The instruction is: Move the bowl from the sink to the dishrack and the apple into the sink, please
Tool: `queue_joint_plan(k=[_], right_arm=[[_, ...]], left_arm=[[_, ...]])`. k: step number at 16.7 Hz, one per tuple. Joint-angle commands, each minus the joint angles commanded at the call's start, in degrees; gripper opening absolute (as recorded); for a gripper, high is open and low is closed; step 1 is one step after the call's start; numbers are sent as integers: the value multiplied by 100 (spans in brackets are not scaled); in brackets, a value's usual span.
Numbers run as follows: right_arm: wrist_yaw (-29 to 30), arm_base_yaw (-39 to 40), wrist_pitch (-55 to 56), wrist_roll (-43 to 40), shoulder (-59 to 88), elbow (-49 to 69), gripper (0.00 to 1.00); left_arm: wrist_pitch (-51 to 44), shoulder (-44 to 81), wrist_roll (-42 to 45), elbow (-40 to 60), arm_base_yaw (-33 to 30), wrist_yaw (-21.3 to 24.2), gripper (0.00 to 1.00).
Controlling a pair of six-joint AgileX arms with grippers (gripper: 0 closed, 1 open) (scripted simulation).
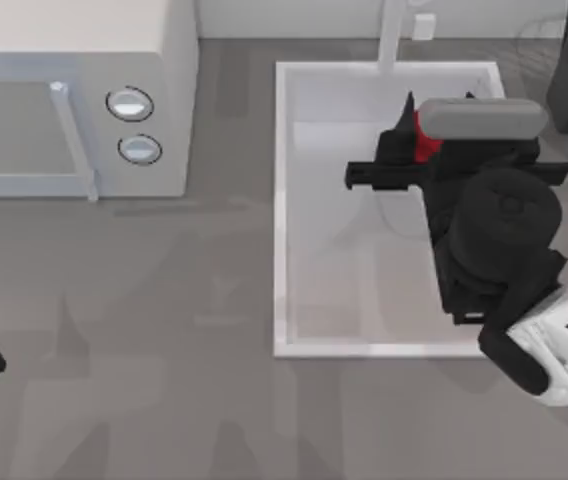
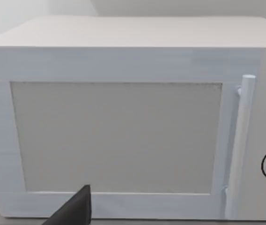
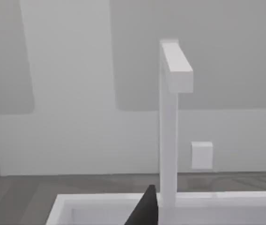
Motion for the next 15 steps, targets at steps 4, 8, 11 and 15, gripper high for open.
queue_joint_plan(k=[4,8,11,15], right_arm=[[61,-46,1325,-66,1197,-262,0],[87,-98,2181,-87,1922,-422,0],[85,-105,2279,-87,2006,-443,0],[85,-105,2279,-87,2006,-443,15]], left_arm=[[0,0,0,0,0,0,100],[0,0,0,0,0,0,100],[0,0,0,0,0,0,100],[0,0,0,0,0,0,100]])
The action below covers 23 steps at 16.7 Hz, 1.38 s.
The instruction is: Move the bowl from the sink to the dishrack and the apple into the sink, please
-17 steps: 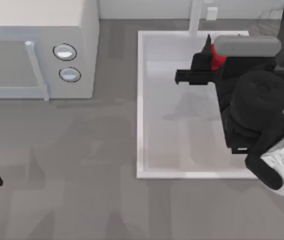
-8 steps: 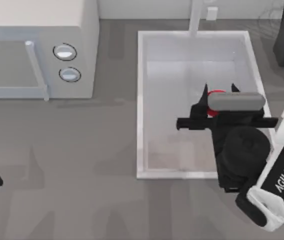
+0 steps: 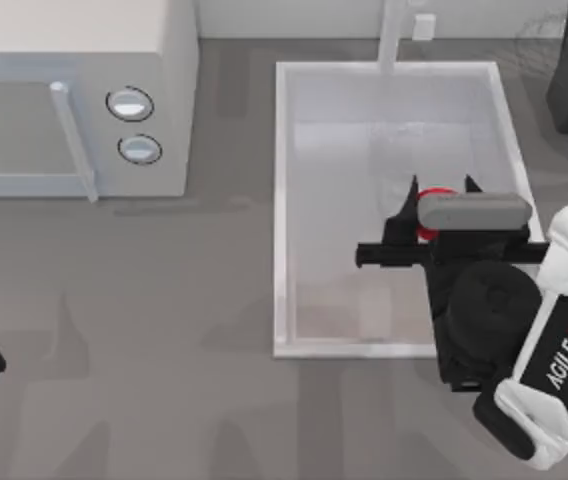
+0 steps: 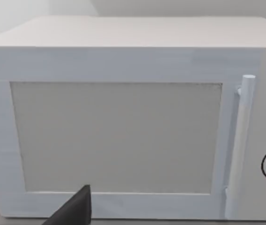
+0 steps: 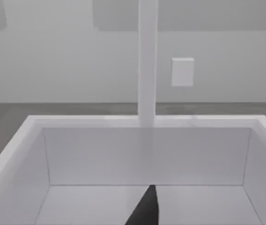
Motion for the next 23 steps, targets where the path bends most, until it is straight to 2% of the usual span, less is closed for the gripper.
queue_joint_plan(k=[11,23], right_arm=[[0,0,0,0,0,0,98],[-55,-98,-171,29,-138,-154,100]], left_arm=[[0,0,0,0,0,0,100],[0,0,0,0,0,0,100]])
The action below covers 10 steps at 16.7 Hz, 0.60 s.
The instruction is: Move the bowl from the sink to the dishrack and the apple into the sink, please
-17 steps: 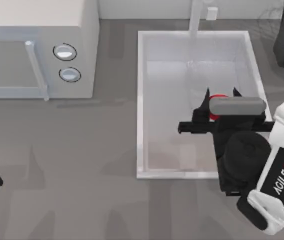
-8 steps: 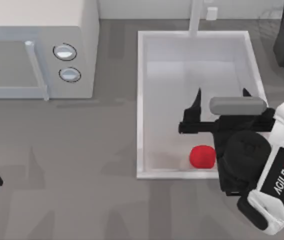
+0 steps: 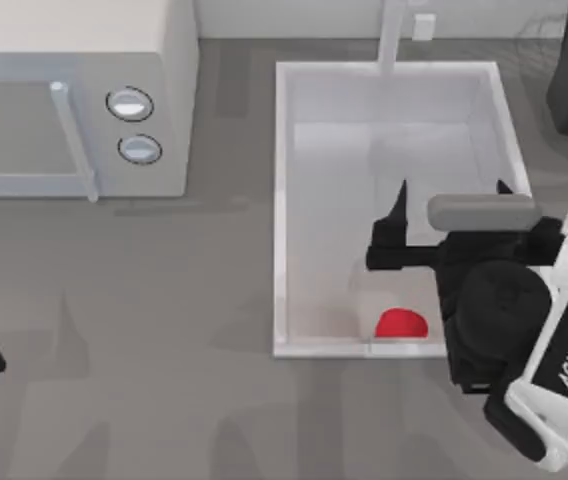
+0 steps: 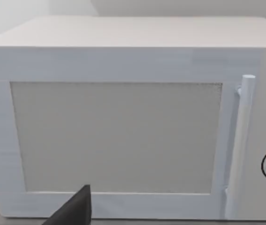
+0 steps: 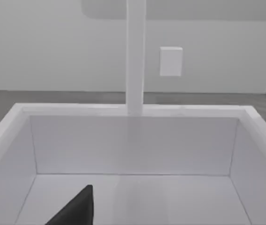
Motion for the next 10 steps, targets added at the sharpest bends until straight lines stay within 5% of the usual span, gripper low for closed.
queue_joint_plan(k=[10], right_arm=[[-1559,-999,-3132,-126,-3551,-1282,100]], left_arm=[[0,0,0,0,0,0,100]])
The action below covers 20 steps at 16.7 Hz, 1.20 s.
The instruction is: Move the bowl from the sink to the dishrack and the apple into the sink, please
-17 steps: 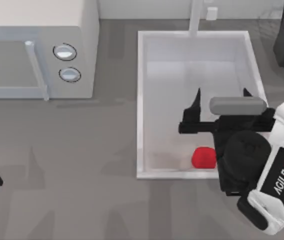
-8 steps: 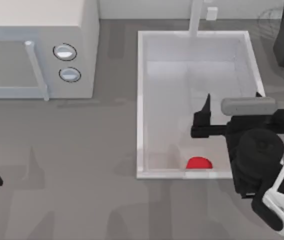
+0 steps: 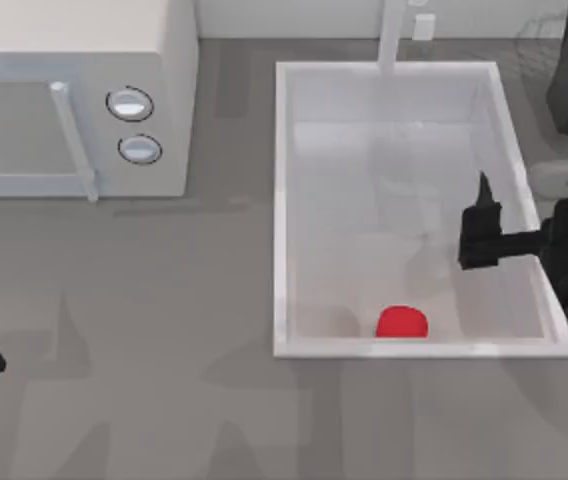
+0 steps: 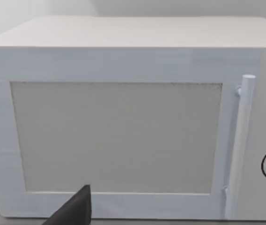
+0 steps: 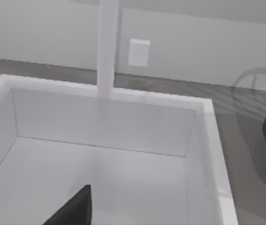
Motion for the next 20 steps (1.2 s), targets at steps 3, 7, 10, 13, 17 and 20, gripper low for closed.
queue_joint_plan(k=[3,7,10,13,17,20], right_arm=[[-244,-548,-780,-63,-2004,-131,100],[-595,-1230,-2362,-140,-5057,-484,100],[-1217,-1584,-3841,-67,-6881,-905,100],[-1908,-1963,-5034,59,-8164,-1345,100],[-2297,-2555,-5868,18,-9027,-1984,100],[-2309,-2622,-5938,6,-9096,-2051,100]], left_arm=[[0,0,0,0,0,0,100],[0,0,0,0,0,0,100],[0,0,0,0,0,0,100],[0,0,0,0,0,0,100],[0,0,0,0,0,0,100],[0,0,0,0,0,0,100]])
